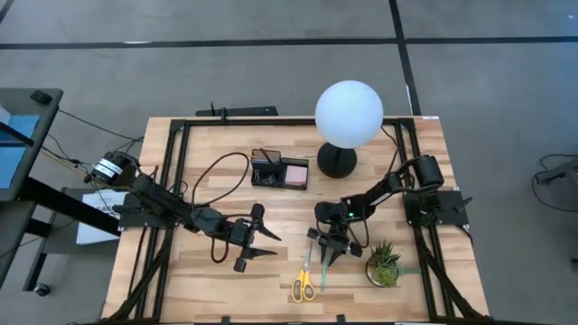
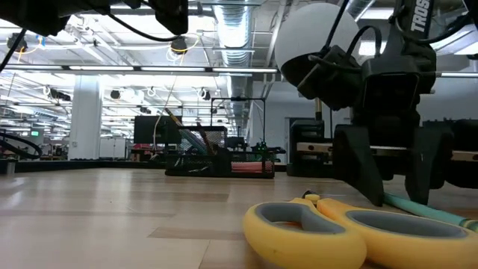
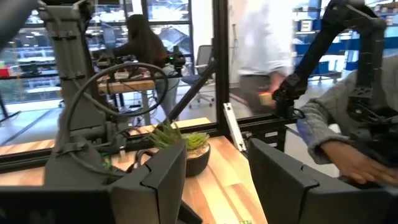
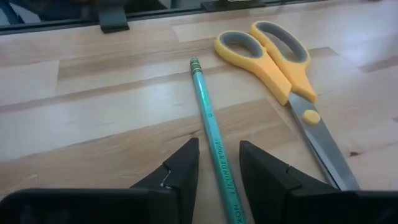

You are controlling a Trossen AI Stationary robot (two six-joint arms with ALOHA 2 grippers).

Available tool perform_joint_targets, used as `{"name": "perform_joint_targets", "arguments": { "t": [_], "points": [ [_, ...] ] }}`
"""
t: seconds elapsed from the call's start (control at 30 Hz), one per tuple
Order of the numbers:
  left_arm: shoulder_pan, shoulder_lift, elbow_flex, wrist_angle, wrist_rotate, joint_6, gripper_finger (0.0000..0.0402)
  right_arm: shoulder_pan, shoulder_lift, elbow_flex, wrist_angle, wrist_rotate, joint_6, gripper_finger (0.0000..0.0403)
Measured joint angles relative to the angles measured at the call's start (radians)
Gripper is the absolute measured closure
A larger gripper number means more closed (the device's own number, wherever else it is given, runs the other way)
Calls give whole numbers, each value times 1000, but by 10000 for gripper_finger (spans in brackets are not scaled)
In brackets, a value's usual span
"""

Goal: Pick and place office supplies into organizer
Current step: Put the blue pencil into the black desk organizer

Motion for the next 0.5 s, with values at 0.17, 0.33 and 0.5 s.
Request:
{"name": "perform_joint_targets", "arguments": {
  "t": [0.17, 0.33, 0.5],
  "points": [
    [1, 0, 0, 0, -46, -4, 235, -2, 1, -1, 6, 5, 14, 293],
    [1, 0, 0, 0, -59, -26, 235, -2, 2, -4, 12, 6, 36, 303],
    [1, 0, 0, 0, -59, -27, 235, -2, 2, -5, 13, 6, 40, 308]
  ]
}}
